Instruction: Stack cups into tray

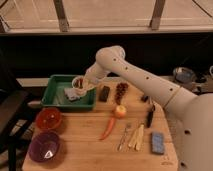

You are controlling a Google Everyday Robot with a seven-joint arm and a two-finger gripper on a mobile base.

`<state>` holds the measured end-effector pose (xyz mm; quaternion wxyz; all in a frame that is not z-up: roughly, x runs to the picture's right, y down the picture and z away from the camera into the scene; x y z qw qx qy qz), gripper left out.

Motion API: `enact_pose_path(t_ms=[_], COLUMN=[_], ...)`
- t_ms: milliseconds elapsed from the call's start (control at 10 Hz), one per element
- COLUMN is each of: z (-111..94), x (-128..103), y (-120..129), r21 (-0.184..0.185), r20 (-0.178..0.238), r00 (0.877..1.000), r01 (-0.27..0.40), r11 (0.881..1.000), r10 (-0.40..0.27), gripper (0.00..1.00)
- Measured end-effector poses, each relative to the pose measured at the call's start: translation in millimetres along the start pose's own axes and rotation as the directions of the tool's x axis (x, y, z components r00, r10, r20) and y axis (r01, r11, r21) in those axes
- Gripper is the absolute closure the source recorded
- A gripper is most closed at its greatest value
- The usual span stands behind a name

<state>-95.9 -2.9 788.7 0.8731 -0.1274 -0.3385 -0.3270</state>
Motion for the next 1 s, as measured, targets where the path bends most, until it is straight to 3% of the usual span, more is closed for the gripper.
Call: enact_pose_path(t_ms=[200,500,1000], z=[39.2,75.3,81.1], x=[10.0,25.3,26.9], y=[10.4,25.1,27.6], r21=[-0.011,-0.029,-0.045], r20=[0.024,0.046,0.057], r00=[1.0,0.998,0.997], r01=[-0.01,-0.04,-0.048], r11=[1.0,0.999,0.998], r10=[0.01,0.042,0.051], gripper=[0.65,0.35,0.33])
